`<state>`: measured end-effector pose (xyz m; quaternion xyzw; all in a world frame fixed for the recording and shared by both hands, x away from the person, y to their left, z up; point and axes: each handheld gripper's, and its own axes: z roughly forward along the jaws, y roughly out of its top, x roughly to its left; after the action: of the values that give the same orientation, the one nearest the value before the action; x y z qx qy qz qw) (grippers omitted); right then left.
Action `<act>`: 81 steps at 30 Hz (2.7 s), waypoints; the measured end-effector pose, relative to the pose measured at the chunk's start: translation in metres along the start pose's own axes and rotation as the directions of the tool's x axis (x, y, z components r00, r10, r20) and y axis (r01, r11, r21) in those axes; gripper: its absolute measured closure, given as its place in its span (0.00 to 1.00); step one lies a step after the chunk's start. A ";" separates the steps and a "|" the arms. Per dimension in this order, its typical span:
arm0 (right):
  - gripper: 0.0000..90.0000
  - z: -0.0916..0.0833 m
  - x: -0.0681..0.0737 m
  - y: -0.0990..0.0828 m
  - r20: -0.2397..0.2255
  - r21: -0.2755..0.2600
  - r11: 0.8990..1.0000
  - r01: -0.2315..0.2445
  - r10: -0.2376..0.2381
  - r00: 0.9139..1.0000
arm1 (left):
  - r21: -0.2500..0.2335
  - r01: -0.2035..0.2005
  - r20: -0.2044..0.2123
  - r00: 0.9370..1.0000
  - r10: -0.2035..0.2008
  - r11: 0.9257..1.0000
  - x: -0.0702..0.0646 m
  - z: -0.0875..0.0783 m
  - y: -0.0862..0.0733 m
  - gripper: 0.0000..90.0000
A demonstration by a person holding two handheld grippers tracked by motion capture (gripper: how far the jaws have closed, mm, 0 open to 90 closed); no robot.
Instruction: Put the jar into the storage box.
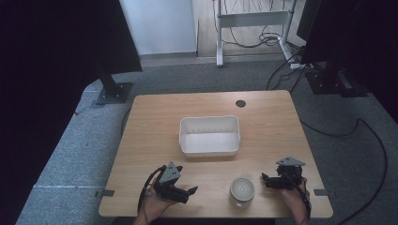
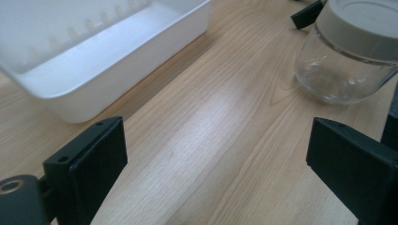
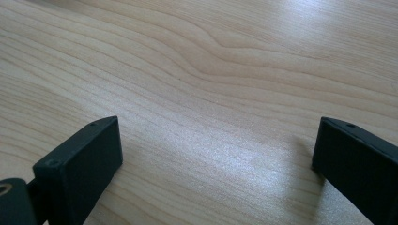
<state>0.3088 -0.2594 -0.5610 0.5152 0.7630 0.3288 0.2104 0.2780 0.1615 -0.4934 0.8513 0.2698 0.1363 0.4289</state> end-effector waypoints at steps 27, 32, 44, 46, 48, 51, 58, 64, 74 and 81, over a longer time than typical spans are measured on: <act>0.02 0.000 0.000 0.000 0.000 0.000 1.000 0.001 -0.001 1.000 | -0.030 -0.078 0.174 0.981 0.082 0.996 -0.036 0.039 0.030 0.04; 0.02 0.000 0.000 0.000 0.000 0.000 1.000 0.000 0.000 1.000 | -0.033 -0.090 0.203 0.975 0.095 0.995 -0.043 0.047 0.034 0.03; 0.02 0.000 0.000 0.000 -0.001 0.000 1.000 0.000 0.000 1.000 | -0.022 -0.129 0.229 0.965 0.130 0.991 -0.058 0.065 0.041 0.02; 0.02 0.000 0.000 0.000 -0.001 0.000 1.000 0.000 0.000 1.000 | -0.022 -0.125 0.233 0.964 0.127 0.992 -0.061 0.070 0.042 0.01; 0.02 0.000 0.000 0.000 -0.001 0.000 1.000 0.000 0.000 1.000 | -0.022 -0.128 0.234 0.964 0.130 0.991 -0.063 0.072 0.043 0.01; 0.02 0.000 0.000 0.000 -0.001 0.000 1.000 0.000 0.000 1.000 | -0.021 -0.132 0.238 0.962 0.134 0.991 -0.066 0.074 0.043 0.01; 0.02 0.000 0.000 0.000 -0.001 0.000 1.000 -0.001 0.001 1.000 | -0.016 -0.167 0.248 0.955 0.166 0.986 -0.077 0.085 0.045 0.01; 0.02 0.000 0.000 0.000 -0.001 0.000 1.000 -0.001 0.001 1.000 | -0.016 -0.172 0.258 0.951 0.170 0.985 -0.083 0.093 0.046 0.01; 0.02 0.000 0.000 0.000 -0.004 -0.001 1.000 0.004 -0.004 1.000 | -0.003 -0.188 0.257 0.949 0.183 0.982 -0.092 0.106 0.047 0.01; 0.02 0.000 0.000 0.000 -0.006 0.000 1.000 0.004 -0.004 1.000 | 0.000 -0.182 0.252 0.951 0.177 0.983 -0.097 0.115 0.046 0.02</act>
<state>0.3087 -0.2599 -0.5609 0.5126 0.7647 0.3299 0.2088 0.2678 0.0079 -0.5246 0.8875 0.1364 0.0628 0.4356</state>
